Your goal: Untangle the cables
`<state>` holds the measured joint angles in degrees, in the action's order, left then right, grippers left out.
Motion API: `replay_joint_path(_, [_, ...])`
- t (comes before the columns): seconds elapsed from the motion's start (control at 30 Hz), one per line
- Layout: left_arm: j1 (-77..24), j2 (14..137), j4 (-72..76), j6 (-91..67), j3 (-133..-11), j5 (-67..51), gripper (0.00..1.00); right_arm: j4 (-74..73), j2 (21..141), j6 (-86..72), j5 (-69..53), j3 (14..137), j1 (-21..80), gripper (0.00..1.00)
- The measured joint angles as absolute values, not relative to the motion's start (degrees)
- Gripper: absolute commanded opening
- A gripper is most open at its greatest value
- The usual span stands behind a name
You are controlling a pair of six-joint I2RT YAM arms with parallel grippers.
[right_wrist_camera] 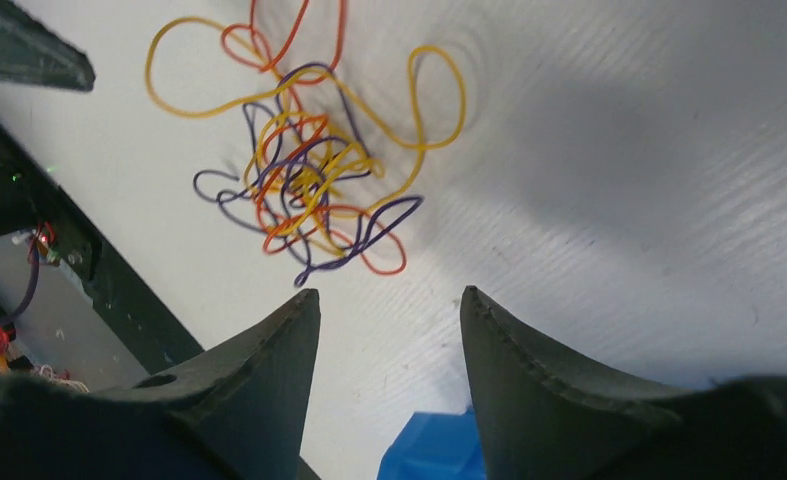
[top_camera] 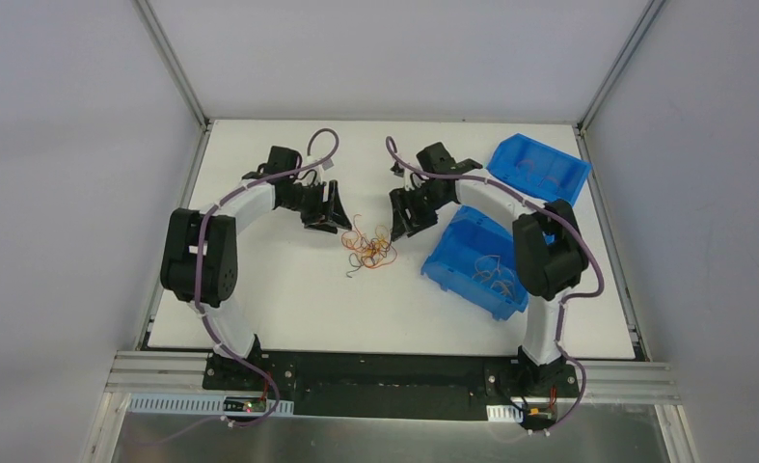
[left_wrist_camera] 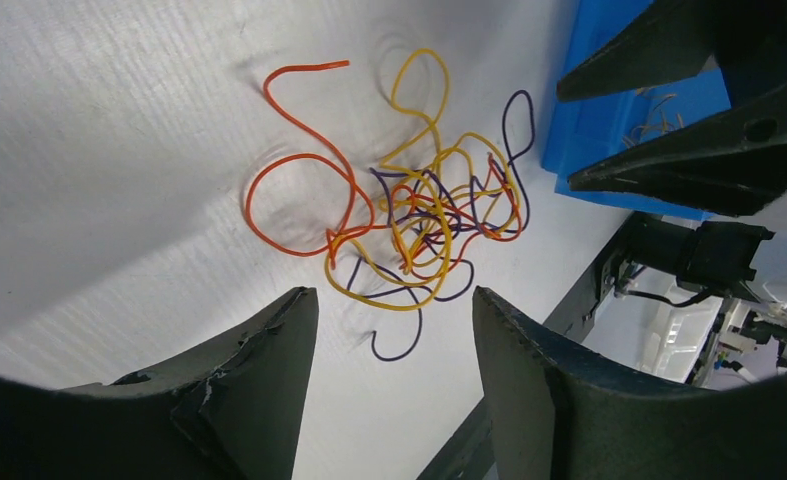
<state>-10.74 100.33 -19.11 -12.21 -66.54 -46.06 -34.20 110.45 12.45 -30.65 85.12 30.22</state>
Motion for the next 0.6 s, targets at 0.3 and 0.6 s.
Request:
replay_joint_path(0.3, [-10.44,105.54,-19.0,-10.98,-66.59,-45.91,0.65,-30.63,116.05,8.58,-29.12,88.92,31.07,0.55])
replay_joint_path(0.6, [-10.98,106.83,-18.81,-10.98,-66.59,-45.98,0.68,-29.21,118.85,6.81,-30.26,90.02,31.92,0.42])
